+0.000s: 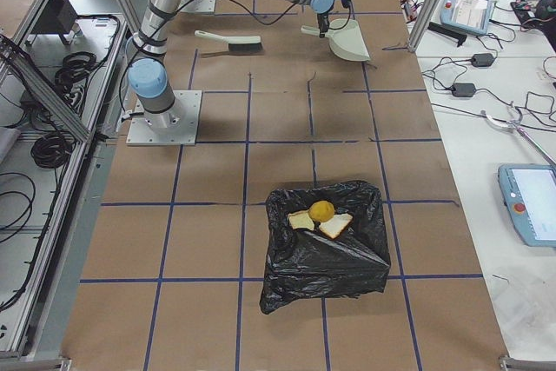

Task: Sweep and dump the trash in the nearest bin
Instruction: 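Lower the empty dustpan onto the table with the right gripper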

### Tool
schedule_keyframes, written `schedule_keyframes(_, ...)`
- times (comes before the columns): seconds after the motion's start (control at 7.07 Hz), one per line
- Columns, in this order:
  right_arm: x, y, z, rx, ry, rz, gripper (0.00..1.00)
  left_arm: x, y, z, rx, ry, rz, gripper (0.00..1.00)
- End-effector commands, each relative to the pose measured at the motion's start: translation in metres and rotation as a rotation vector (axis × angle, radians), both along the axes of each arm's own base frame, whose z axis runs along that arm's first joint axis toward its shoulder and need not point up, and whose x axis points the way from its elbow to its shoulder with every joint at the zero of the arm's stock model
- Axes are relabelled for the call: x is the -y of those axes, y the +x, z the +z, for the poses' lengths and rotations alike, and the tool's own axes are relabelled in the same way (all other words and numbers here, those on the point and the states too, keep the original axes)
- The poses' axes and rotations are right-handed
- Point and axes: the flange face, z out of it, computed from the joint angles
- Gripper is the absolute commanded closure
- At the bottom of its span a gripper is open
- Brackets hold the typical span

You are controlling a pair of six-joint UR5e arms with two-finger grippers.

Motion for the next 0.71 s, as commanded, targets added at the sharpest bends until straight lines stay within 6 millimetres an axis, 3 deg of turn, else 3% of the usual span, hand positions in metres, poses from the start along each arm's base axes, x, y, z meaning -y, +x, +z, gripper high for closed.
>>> schedule_keyframes(0.0, 0.001, 0.002, -0.004, 0.007, 0.008, -0.01, 0.98, 0.0, 0.0, -0.001, 0.0, 0.002, 0.0, 0.0)
schedule_keyframes(0.14, 0.002, 0.0, -0.003, 0.007, 0.006, -0.006, 0.8, 0.0, 0.0, 0.0, -0.001, 0.0, 0.0, 0.0)
schedule_keyframes(0.28, 0.004, -0.004, 0.001, 0.007, 0.002, -0.006, 0.07, 0.0, 0.0, -0.001, -0.001, 0.0, 0.002, 0.0)
schedule_keyframes(0.42, 0.006, -0.009, 0.009, 0.008, -0.003, -0.012, 0.0, 0.0, 0.0, -0.001, -0.001, 0.0, 0.002, 0.0)
schedule_keyframes(0.57, 0.007, -0.011, 0.027, 0.014, -0.03, -0.015, 0.0, 0.0, 0.0, -0.001, -0.001, 0.0, 0.002, 0.0)
